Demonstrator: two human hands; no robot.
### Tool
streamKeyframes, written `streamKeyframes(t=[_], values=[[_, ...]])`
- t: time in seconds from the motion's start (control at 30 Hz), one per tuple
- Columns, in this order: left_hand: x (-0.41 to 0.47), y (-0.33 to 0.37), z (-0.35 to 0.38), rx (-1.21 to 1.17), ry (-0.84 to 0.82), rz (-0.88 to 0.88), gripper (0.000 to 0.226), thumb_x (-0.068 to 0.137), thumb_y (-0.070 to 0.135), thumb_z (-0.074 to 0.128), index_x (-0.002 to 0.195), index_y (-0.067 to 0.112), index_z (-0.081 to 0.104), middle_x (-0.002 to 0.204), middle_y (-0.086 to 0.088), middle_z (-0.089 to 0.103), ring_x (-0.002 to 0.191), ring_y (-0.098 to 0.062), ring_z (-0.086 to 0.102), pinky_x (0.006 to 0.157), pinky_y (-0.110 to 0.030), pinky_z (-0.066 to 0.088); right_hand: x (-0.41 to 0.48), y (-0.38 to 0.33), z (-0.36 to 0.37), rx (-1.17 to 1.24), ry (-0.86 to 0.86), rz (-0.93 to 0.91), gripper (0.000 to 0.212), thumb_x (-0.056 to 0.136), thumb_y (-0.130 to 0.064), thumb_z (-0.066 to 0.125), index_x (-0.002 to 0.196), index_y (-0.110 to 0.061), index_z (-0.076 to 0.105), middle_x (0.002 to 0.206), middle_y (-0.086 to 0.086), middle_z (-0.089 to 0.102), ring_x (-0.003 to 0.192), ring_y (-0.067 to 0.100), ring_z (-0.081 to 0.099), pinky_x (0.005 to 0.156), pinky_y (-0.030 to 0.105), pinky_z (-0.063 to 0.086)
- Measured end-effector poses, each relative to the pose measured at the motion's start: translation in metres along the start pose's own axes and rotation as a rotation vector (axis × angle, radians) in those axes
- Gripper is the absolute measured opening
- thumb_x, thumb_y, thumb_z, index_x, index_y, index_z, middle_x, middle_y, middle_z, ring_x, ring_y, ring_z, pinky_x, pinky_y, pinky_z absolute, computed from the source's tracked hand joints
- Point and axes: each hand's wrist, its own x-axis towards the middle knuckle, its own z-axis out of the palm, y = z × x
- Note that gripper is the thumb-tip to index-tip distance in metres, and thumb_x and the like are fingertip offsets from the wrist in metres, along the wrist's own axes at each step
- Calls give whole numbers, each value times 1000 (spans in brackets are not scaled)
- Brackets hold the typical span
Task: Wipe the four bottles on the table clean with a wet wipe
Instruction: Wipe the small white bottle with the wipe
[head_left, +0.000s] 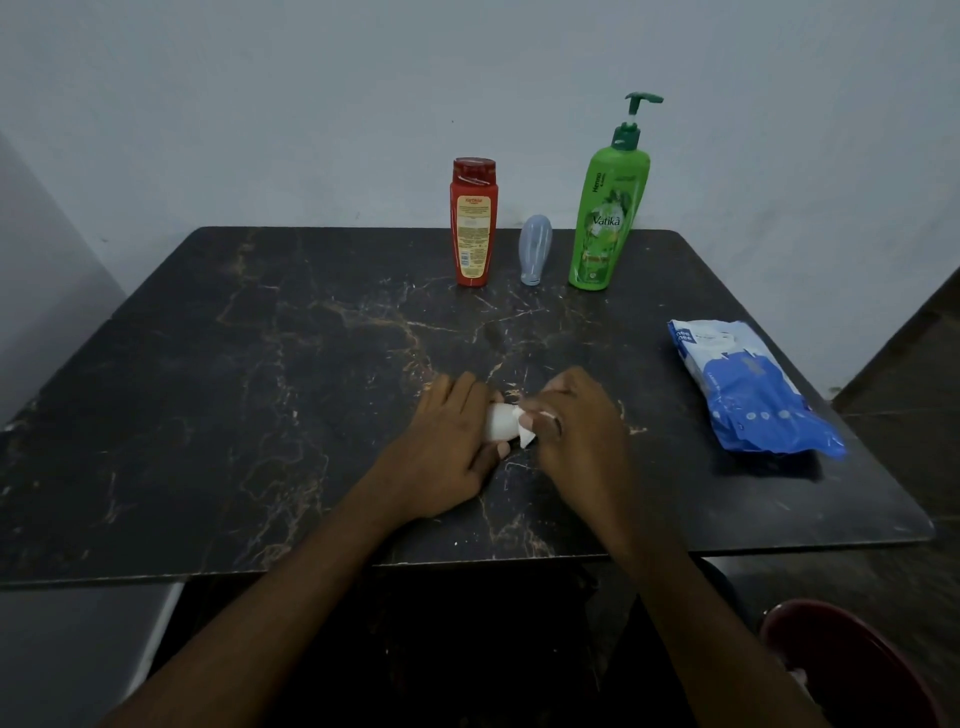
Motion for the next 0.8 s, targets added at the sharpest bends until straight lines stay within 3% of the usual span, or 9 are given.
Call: streamKeyframes(t=[0.1, 0.2, 0.3, 0.4, 0.53, 0.67, 0.8], values=[[-1, 2, -2, 6, 24, 8, 39, 94, 40, 57, 124, 17, 48, 115, 2, 44, 103, -15, 37, 91, -37, 40, 21, 3, -10, 16, -210, 95, 13, 91, -17, 64, 94, -16, 76, 97, 4, 52, 91, 21, 53, 75, 28, 32], [-1, 2, -2, -18, 34, 1, 39, 92, 40, 59, 123, 17, 48, 113, 3, 44, 102, -15, 38, 90, -38, 42, 27, -3, -12, -9, -250, 125, 13, 89, -14, 67, 98, -14, 76, 103, 7, 54, 99, 24, 54, 78, 27, 33], [0, 1, -2, -62, 30, -17, 41, 92, 41, 60, 124, 18, 48, 114, 3, 45, 104, -16, 40, 90, -38, 43, 3, -9, -9, -86, -101, 24, 13, 88, -11, 67, 99, -11, 75, 101, 6, 57, 92, 21, 54, 76, 30, 40], [1, -2, -1, -48, 9, -23, 45, 92, 44, 58, 127, 18, 49, 115, 4, 43, 105, -15, 38, 92, -39, 44, -24, -11, -5, 27, 71, 56, 16, 83, -8, 70, 98, -13, 75, 95, -1, 56, 81, 16, 56, 70, 30, 47], [0, 0, -2, -31, 30, 7, 38, 93, 42, 58, 120, 16, 51, 112, 3, 42, 102, -15, 38, 89, -39, 44, -22, -11, -2, 72, 115, 94, 9, 84, -10, 69, 90, -13, 74, 91, -3, 53, 76, 13, 53, 67, 28, 44], [-3, 4, -4, -24, 61, 51, 29, 94, 35, 60, 114, 16, 50, 111, 1, 42, 98, -15, 39, 86, -37, 43, 8, -14, -6, 120, -78, 246, 15, 90, -20, 66, 76, -20, 71, 92, 0, 52, 88, 17, 54, 70, 27, 30], [-5, 7, -9, -62, 66, 60, 30, 94, 30, 64, 116, 15, 50, 112, 3, 45, 98, -13, 40, 83, -32, 42, 41, -2, -26, 303, -414, 355, 16, 88, -30, 70, 90, -17, 77, 87, -3, 69, 77, 10, 62, 68, 26, 46]])
